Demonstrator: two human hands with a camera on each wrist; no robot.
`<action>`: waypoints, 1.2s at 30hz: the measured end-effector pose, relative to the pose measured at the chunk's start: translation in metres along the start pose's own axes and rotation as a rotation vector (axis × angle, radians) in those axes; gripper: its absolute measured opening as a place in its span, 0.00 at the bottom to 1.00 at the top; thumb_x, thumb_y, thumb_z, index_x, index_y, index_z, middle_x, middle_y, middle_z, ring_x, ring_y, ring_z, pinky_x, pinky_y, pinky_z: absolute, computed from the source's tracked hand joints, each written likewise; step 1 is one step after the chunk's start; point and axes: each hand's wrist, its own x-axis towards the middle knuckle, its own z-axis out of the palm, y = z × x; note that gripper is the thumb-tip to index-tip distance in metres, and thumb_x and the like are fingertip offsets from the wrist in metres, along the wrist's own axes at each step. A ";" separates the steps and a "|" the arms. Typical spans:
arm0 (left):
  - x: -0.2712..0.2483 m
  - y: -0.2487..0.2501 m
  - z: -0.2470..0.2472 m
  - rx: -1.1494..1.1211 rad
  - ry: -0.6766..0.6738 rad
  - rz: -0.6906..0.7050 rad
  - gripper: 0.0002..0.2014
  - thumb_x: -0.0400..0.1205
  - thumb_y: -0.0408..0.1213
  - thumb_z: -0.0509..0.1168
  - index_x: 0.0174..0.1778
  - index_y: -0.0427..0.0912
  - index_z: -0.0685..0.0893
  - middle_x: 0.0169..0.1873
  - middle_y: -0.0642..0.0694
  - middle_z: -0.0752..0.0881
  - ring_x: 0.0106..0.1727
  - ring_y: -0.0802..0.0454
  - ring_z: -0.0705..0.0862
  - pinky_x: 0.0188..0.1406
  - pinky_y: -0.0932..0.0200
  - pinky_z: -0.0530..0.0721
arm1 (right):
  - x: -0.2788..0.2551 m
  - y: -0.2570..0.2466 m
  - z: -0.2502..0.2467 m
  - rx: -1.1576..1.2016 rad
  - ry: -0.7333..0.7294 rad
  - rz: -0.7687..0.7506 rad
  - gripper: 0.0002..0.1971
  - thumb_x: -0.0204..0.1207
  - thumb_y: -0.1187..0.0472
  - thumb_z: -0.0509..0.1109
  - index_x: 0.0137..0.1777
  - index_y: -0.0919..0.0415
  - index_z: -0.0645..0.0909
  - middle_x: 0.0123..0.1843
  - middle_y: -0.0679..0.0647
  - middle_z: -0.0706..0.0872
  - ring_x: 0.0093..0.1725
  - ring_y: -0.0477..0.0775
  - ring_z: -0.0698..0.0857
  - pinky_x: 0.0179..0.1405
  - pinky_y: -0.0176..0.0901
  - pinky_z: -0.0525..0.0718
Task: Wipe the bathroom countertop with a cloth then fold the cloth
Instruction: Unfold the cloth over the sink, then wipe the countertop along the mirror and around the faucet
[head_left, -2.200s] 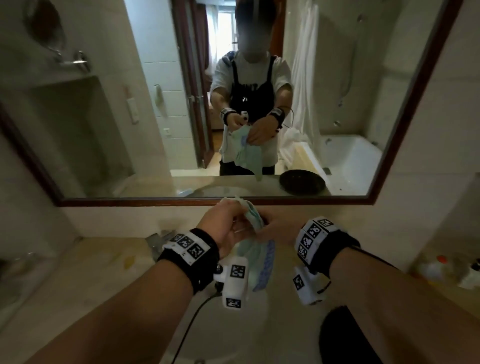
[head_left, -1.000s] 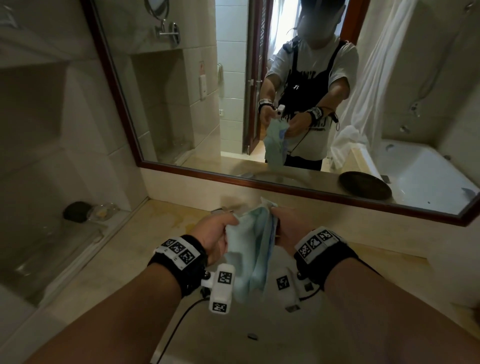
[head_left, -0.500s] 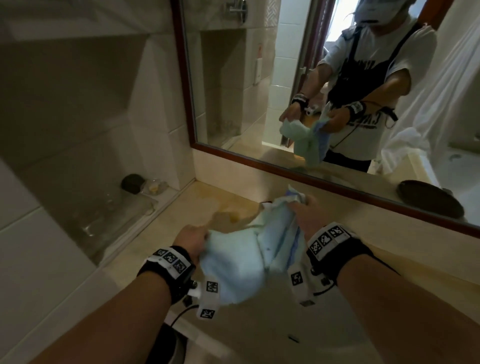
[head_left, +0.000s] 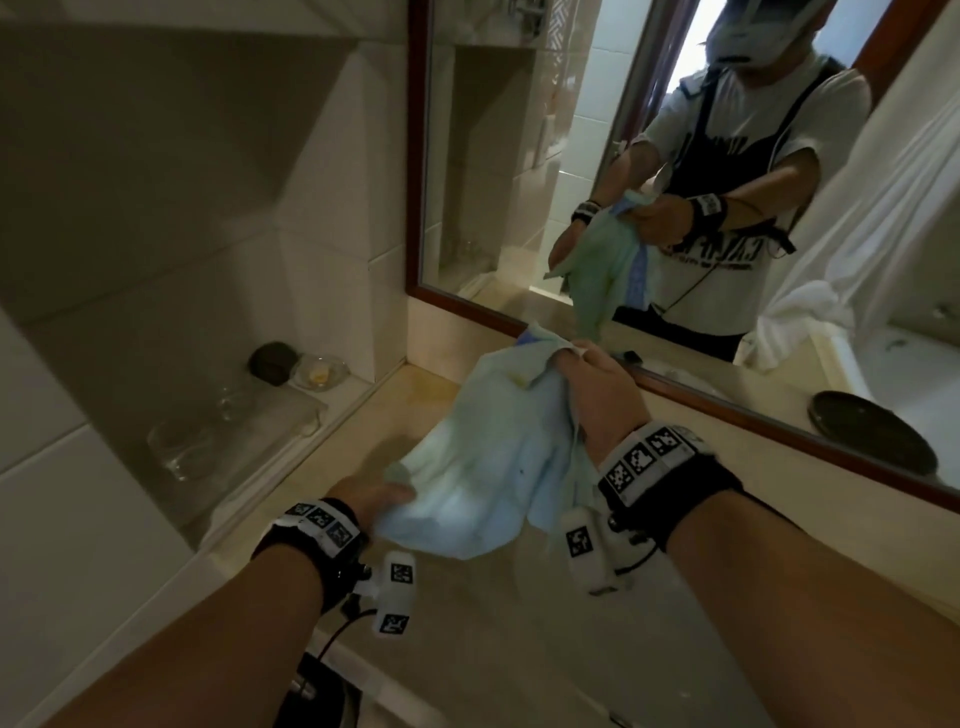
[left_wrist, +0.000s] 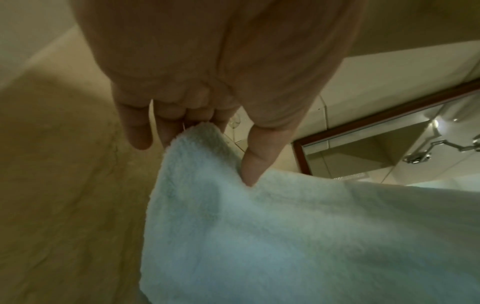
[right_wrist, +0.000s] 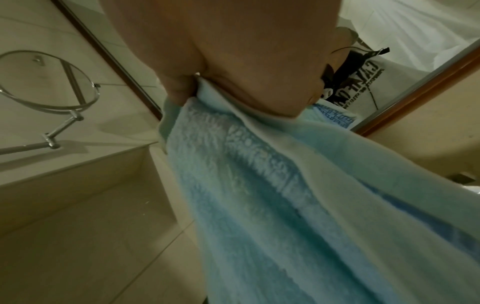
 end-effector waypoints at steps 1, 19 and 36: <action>0.000 -0.001 0.002 0.037 0.010 -0.001 0.26 0.79 0.43 0.75 0.69 0.32 0.83 0.63 0.32 0.86 0.64 0.34 0.85 0.63 0.45 0.83 | 0.002 0.000 0.001 0.049 -0.019 0.024 0.11 0.82 0.56 0.65 0.41 0.49 0.87 0.43 0.49 0.91 0.53 0.57 0.88 0.56 0.50 0.85; 0.006 0.032 -0.029 -0.027 0.448 0.274 0.16 0.80 0.29 0.66 0.63 0.44 0.81 0.60 0.35 0.86 0.62 0.33 0.84 0.68 0.37 0.81 | 0.041 0.031 -0.042 0.256 -0.325 0.155 0.10 0.76 0.70 0.65 0.52 0.62 0.85 0.51 0.58 0.90 0.55 0.59 0.88 0.60 0.52 0.84; 0.086 0.057 -0.011 -0.297 0.302 0.003 0.12 0.87 0.37 0.61 0.66 0.42 0.78 0.52 0.32 0.87 0.45 0.31 0.90 0.40 0.41 0.92 | 0.061 0.133 -0.013 -0.417 -0.537 0.243 0.11 0.56 0.49 0.71 0.38 0.51 0.87 0.36 0.51 0.85 0.41 0.54 0.83 0.45 0.50 0.77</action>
